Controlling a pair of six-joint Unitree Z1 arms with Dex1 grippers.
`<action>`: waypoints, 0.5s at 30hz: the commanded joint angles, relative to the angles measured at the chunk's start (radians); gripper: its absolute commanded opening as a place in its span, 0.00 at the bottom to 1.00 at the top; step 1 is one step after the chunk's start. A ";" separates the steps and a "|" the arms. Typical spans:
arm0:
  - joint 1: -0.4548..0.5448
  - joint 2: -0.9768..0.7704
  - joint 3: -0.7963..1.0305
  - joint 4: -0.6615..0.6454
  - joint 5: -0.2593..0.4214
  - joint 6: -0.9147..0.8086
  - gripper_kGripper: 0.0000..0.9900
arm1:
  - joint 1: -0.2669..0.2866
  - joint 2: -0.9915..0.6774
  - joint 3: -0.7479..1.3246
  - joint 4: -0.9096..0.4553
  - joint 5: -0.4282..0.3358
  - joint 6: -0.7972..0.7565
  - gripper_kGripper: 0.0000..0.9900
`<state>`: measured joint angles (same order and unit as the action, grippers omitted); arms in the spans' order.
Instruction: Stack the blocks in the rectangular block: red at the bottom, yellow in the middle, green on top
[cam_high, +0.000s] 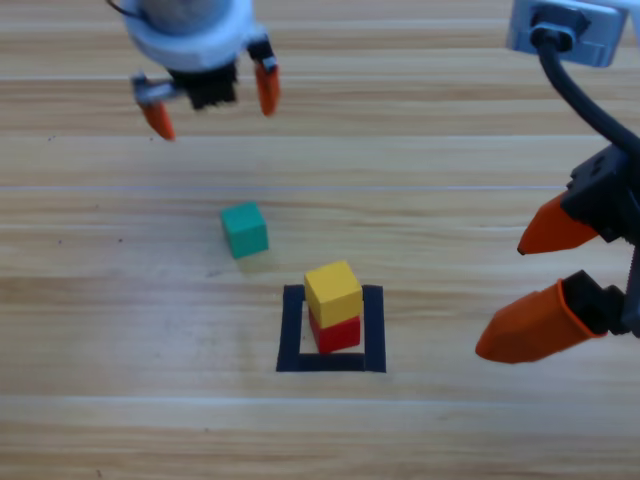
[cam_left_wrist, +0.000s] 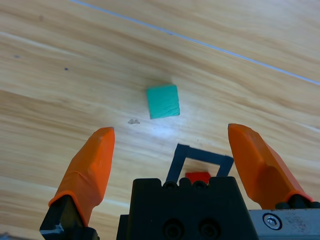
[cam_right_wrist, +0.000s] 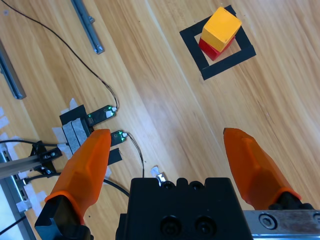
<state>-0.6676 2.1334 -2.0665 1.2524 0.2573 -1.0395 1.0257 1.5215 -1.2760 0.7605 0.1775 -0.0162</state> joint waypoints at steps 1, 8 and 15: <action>0.016 0.172 -0.043 0.022 -0.056 -0.054 0.97 | -0.012 0.016 0.047 -0.036 0.063 -0.034 1.00; 0.028 0.238 -0.061 0.022 -0.102 -0.099 0.97 | -0.012 0.019 0.078 -0.049 0.069 -0.050 1.00; 0.062 0.295 -0.081 0.019 -0.142 -0.105 0.97 | -0.012 0.022 0.084 -0.050 0.069 -0.045 1.00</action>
<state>-0.6554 2.3497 -2.1394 1.2674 0.1330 -1.1378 1.0257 1.5215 -1.2197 0.7251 0.2288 -0.0555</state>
